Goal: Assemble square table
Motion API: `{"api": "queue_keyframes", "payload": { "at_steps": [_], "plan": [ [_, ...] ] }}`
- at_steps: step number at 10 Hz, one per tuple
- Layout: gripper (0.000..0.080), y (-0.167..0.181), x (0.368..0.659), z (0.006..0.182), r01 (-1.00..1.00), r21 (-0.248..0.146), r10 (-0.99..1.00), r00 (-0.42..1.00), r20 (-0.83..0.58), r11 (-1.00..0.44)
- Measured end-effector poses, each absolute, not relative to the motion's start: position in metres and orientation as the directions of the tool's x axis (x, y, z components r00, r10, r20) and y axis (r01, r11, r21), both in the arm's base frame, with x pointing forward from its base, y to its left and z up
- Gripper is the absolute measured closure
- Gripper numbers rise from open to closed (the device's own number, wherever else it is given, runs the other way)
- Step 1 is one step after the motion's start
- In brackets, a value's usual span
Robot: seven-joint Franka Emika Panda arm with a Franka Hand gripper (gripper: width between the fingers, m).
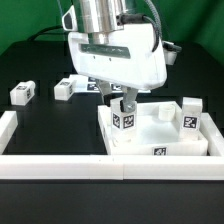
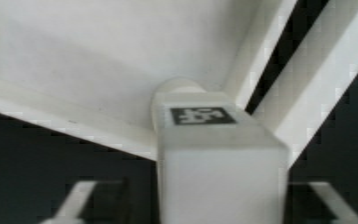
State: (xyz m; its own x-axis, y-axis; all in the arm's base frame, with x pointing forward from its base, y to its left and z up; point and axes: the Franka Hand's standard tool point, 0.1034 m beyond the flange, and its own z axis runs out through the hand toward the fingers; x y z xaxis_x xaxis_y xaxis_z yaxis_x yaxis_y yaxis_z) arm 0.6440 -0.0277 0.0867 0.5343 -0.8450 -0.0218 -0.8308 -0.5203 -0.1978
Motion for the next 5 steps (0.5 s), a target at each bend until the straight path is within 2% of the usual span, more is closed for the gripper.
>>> {"api": "queue_keyframes", "payload": {
  "at_steps": [1,2,3,5],
  "plan": [
    [0.0332,-0.0251,0.6438,0.0865,-0.819,-0.196,-0.833,0.553,-0.018,-0.540],
    [0.0192,-0.0221,0.6437,0.0860,-0.774,-0.195,-0.789,0.615,-0.004,-0.602],
    [0.0160,-0.0209,0.6435,0.0853,-0.692,-0.194,-0.708,0.706,0.019,-0.696],
    [0.0152,-0.0174,0.6429,0.0838,-0.512,-0.179,-0.528,0.847,0.060,-0.840]
  ]
}}
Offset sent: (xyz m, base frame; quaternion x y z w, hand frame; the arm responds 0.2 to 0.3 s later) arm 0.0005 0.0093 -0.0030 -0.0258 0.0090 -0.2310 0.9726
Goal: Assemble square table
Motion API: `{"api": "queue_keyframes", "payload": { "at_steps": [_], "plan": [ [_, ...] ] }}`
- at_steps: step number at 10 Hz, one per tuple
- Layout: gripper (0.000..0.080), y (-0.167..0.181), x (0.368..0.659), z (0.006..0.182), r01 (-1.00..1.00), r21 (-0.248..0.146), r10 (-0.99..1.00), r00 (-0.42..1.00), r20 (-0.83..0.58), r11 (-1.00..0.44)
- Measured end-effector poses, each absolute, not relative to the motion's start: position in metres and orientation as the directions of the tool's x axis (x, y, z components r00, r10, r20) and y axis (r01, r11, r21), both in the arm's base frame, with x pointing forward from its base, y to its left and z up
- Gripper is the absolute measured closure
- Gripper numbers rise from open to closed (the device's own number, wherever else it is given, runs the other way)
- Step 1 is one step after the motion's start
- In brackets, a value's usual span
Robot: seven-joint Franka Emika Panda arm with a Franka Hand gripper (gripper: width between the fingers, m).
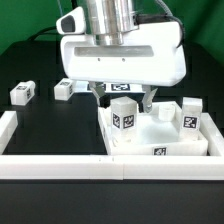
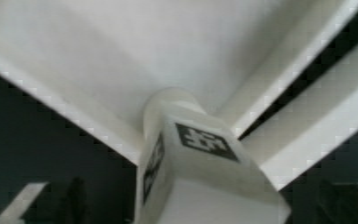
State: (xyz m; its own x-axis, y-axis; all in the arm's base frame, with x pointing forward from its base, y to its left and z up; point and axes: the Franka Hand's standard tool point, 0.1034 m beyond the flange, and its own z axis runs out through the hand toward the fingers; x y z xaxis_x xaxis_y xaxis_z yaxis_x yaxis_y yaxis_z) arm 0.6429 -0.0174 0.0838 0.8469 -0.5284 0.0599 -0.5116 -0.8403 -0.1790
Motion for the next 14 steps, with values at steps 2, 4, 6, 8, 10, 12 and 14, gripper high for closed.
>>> {"api": "queue_keyframes", "payload": {
  "at_steps": [2,4,6,8,10,12,14],
  "plan": [
    [0.0151,-0.0137,0.6424,0.0828,-0.382,-0.167,-0.399,0.913,0.081,-0.909],
    [0.0151,-0.0121,0.6420,0.0816,-0.224,-0.139,-0.239,0.965,0.106,-0.965],
    [0.0151,-0.0134,0.6415,0.0804,-0.088,-0.111,-0.101,0.987,0.122,-0.990],
    [0.0151,-0.0120,0.6418,0.0806,0.063,-0.070,0.053,0.990,0.131,-0.996],
    [0.0151,-0.0132,0.6417,0.0806,0.182,-0.040,0.175,0.975,0.134,-0.983],
    [0.0280,-0.0138,0.6413,0.0800,0.203,-0.038,0.197,0.971,0.134,-0.978],
    [0.0417,-0.0140,0.6413,0.0800,0.203,-0.038,0.197,0.971,0.134,-0.978]
  ]
}}
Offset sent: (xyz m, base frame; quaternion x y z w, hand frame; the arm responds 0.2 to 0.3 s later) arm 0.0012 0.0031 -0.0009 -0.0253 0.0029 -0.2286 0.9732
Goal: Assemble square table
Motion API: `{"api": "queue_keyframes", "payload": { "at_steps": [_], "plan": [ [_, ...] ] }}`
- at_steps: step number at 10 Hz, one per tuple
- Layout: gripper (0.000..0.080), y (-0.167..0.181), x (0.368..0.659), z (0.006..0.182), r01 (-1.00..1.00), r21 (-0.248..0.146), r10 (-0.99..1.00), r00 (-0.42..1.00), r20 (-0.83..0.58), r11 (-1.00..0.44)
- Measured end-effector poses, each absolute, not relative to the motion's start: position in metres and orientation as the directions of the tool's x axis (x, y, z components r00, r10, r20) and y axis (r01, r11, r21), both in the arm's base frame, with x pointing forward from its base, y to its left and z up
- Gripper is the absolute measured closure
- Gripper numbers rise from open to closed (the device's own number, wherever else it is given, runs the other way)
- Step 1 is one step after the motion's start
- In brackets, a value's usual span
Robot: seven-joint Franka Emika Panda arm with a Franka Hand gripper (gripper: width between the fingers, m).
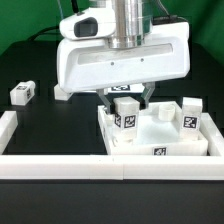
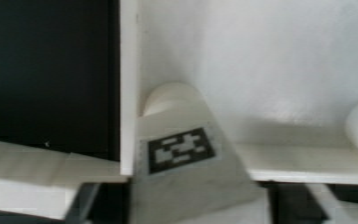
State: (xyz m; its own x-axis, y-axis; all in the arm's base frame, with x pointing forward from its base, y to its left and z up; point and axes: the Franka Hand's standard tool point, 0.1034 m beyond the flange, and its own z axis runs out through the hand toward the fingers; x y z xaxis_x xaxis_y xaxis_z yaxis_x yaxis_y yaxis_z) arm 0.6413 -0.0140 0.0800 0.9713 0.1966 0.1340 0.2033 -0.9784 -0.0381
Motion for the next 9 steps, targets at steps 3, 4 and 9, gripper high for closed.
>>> {"api": "queue_keyframes", "payload": {
  "at_steps": [3,4,9],
  "plan": [
    [0.0511,-0.0142,0.6411,0.0797,0.202,-0.038,0.195,0.972,0.133,-0.979],
    [0.0511,-0.0145,0.6410,0.0796,0.177,-0.042,0.170,0.977,0.132,-0.983],
    [0.0511,-0.0106,0.6406,0.0783,-0.387,-0.118,-0.397,0.914,0.083,-0.915]
  ]
}}
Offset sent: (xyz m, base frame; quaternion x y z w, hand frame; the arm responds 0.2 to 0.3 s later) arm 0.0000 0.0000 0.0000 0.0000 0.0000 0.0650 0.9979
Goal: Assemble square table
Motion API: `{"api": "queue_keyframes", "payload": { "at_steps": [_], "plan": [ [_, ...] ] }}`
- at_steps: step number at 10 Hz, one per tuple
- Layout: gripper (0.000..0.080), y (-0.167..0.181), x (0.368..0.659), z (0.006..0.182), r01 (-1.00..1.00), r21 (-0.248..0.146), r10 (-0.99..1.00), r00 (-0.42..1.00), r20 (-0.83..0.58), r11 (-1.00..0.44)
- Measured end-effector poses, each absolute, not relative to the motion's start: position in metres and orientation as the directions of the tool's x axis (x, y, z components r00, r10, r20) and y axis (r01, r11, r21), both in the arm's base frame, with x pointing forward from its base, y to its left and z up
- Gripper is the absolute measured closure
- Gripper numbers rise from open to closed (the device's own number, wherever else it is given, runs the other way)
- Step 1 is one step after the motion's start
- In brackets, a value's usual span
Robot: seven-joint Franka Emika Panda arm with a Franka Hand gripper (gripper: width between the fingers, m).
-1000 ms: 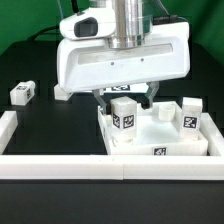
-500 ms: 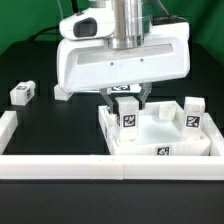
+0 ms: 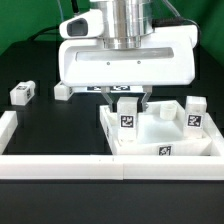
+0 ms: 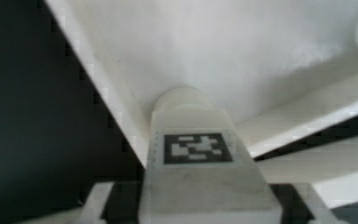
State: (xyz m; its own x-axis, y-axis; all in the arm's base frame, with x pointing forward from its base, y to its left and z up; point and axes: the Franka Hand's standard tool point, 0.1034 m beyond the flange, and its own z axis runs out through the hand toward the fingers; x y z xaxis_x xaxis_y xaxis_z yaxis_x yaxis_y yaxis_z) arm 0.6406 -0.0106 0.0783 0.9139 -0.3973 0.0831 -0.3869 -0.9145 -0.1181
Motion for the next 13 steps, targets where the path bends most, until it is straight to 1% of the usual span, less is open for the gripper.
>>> {"api": "queue_keyframes", "payload": {
  "at_steps": [1,2,4,7,8,10,11,12,13],
  "plan": [
    [0.0510,-0.0108,0.6414,0.0778,-0.490,-0.131,-0.501,0.863,0.069,-0.862],
    [0.0510,-0.0116,0.6419,0.0776,-0.620,-0.151,-0.631,0.774,0.043,-0.770],
    [0.0509,-0.0114,0.6424,0.0776,-0.743,-0.156,-0.754,0.657,0.022,-0.651],
    [0.0509,-0.0112,0.6424,0.0777,-0.824,-0.159,-0.835,0.550,-0.001,-0.543],
    [0.0509,-0.0113,0.6424,0.0777,-0.830,-0.159,-0.841,0.542,-0.003,-0.534],
    [0.0509,-0.0111,0.6422,0.0775,-0.806,-0.159,-0.817,0.577,0.004,-0.570],
    [0.0352,-0.0100,0.6419,0.0773,-0.799,-0.157,-0.809,0.587,0.005,-0.581],
    [0.0223,-0.0062,0.6412,0.0770,-0.769,-0.153,-0.779,0.627,0.010,-0.621],
    [0.0223,-0.0036,0.6409,0.0780,-0.672,-0.143,-0.682,0.731,0.031,-0.727]
  ]
}}
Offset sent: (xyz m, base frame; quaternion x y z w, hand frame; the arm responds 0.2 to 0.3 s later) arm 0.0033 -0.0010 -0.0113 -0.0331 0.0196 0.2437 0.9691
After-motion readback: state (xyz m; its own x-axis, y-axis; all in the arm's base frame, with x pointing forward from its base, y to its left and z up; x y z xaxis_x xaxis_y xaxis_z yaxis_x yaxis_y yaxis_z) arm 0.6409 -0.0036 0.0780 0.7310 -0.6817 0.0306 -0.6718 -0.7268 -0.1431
